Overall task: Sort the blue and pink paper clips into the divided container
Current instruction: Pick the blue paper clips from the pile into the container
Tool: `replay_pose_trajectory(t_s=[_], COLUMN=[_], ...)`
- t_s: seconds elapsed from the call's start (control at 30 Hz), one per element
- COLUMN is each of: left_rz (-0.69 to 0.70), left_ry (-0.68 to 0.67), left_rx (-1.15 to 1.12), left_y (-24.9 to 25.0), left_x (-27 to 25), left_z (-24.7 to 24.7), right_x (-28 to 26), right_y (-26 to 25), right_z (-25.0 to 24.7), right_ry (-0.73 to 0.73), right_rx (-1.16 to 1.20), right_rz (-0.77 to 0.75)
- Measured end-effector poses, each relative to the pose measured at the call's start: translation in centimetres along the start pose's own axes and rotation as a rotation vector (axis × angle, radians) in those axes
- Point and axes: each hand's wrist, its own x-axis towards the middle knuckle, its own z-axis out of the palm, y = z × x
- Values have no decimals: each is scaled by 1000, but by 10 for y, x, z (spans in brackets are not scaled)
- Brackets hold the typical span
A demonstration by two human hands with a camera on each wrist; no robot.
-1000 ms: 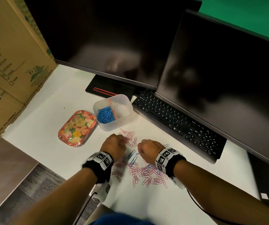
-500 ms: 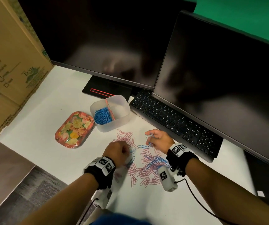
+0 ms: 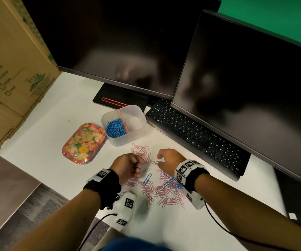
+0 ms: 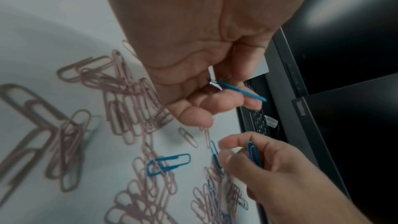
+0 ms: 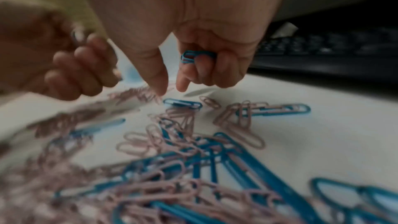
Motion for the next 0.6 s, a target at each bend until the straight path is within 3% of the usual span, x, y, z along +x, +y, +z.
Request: replay_pose_trajectory(t_s=[0.2,0.43,0.5,0.6], left_rz=[-37,-38,34,147], left_ry=[19,74,98,109], left_rx=[46,4,264,1027], left_y=[1,0,1,-3], left_x=[-3,-3,-5,-9], left_z=[7,18,21,27], right_x=[2,-2,-3,-2], right_y=[-14,-25,-26,-24], right_z=[4,-4,-6,-5], right_ry=[-29,-74,-68,-57], right_rx=[-250,-241,-205,-167], right_rz=[-24,-68,-68,-42])
